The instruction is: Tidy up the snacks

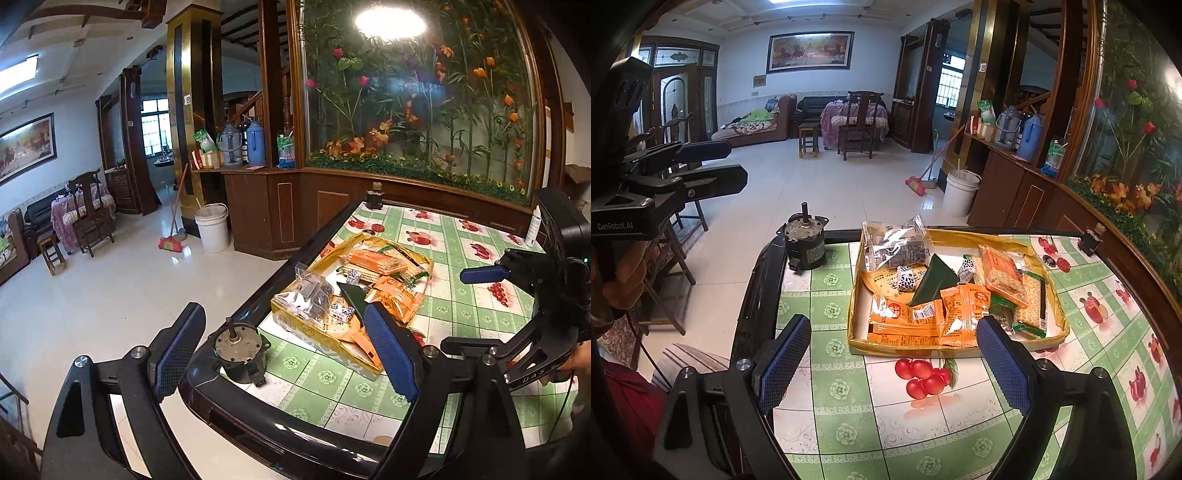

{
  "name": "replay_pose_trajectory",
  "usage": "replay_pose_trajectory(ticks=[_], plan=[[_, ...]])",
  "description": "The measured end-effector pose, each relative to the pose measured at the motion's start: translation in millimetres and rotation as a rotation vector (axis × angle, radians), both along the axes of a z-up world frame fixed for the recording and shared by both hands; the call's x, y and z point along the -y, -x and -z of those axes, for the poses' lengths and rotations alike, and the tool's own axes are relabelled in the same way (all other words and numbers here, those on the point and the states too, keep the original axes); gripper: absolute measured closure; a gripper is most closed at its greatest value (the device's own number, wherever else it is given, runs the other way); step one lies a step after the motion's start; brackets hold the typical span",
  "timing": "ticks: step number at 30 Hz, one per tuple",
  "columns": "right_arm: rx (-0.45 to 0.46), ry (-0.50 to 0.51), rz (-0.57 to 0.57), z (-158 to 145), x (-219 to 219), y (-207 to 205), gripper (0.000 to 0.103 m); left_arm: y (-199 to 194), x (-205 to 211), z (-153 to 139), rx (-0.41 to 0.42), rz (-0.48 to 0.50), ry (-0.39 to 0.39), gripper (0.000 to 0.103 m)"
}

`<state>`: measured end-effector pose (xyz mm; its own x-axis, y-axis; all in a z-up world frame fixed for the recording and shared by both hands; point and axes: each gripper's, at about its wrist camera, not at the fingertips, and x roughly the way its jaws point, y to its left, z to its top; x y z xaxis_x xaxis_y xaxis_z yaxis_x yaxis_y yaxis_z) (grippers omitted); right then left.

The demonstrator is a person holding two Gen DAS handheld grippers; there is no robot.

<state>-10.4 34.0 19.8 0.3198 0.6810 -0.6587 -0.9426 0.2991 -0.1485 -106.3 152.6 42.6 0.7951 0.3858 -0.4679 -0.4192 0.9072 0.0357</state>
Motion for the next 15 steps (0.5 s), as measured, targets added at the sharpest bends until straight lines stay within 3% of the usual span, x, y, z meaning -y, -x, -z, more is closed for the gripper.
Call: replay_pose_trajectory(ticks=[11, 15], plan=[[-0.009, -0.057, 0.04, -9.2, 11.1, -11.5, 0.011, -8.3, 0.8, 8.7, -0.047, 0.023, 0.029, 0.014], [-0.014, -0.063, 0.049, -10.5, 13.6, -15.0, 0.011, -7.9, 2.3, 9.6, -0.027, 0.023, 0.021, 0.014]])
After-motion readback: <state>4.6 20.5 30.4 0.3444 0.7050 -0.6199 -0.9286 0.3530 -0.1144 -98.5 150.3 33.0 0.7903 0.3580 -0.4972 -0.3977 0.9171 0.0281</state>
